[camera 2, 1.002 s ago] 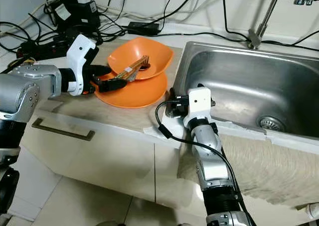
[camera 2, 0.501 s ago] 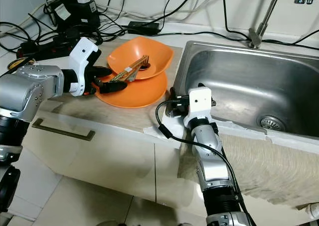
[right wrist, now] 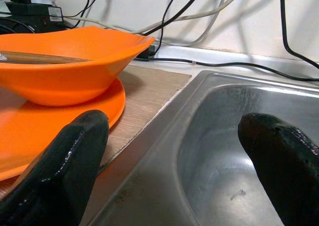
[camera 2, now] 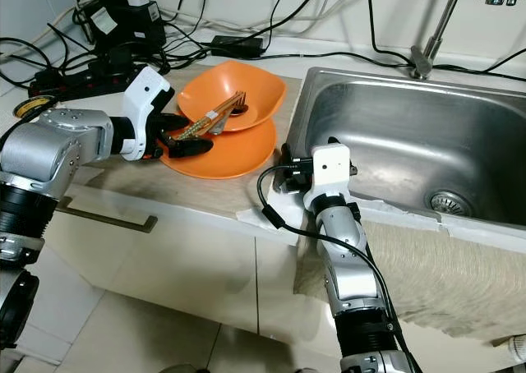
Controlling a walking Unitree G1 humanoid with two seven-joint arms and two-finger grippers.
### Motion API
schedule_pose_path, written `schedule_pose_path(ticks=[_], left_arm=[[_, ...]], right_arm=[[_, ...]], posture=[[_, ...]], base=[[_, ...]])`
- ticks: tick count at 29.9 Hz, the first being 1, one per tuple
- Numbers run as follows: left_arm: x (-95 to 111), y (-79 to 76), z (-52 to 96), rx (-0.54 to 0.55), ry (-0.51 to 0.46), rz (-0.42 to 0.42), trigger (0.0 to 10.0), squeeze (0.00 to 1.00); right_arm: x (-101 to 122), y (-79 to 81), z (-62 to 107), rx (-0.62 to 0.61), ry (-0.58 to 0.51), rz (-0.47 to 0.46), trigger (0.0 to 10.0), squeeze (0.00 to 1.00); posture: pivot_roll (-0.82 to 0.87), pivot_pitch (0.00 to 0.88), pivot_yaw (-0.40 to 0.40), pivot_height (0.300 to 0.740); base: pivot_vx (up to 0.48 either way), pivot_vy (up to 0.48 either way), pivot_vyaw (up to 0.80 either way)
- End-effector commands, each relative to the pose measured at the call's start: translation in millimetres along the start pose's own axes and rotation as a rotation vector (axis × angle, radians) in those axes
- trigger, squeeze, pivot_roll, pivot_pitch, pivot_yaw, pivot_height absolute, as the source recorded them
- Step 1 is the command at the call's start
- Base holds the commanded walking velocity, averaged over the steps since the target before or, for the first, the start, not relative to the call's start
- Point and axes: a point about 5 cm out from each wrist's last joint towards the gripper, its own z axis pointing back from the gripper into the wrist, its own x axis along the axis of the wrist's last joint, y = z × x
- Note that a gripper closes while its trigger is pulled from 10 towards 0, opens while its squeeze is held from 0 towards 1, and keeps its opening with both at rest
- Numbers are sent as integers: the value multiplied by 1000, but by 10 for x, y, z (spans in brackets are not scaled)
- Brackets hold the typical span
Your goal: Kitchen organization
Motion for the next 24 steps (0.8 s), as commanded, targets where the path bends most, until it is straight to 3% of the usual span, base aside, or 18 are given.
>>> schedule_pose_path(ticks=[1, 3, 4, 5, 6, 7, 8, 24], left_arm=[[82, 7, 3, 1, -3, -35, 7333, 0], [82, 5, -1, -1, -2, -37, 6902, 0], [82, 3, -6, -3, -1, -39, 4275, 0], [84, 0, -11, -6, -1, -42, 3804, 0], [86, 1, -17, -5, -2, -45, 1020, 0], [86, 1, -17, -5, -2, -45, 1020, 0], [92, 6, -24, -3, -4, -53, 0, 0], [98, 1, -22, -23, -6, -82, 0, 0]], right_arm=[[-129, -33, 63, -13, 61, -7, 10000, 0], [-128, -34, 63, -13, 61, -7, 10000, 0], [-128, -34, 64, -14, 61, -6, 10000, 0], [-128, -35, 64, -14, 61, -6, 10000, 0], [-127, -35, 64, -14, 61, -6, 10000, 0], [-127, -35, 64, -14, 61, -6, 10000, 0], [-126, -35, 64, -14, 61, -7, 10000, 0], [-133, -18, 64, -14, 66, -11, 10000, 0]], posture=[[30, 0, 75, 740], [30, 0, 75, 740], [29, 0, 75, 740], [29, 0, 75, 740], [29, 0, 75, 740], [29, 0, 75, 740], [29, 0, 75, 740], [33, 0, 78, 740]], base=[[0, 0, 0], [0, 0, 0], [0, 0, 0], [0, 0, 0], [0, 0, 0], [0, 0, 0], [0, 0, 0], [0, 0, 0]])
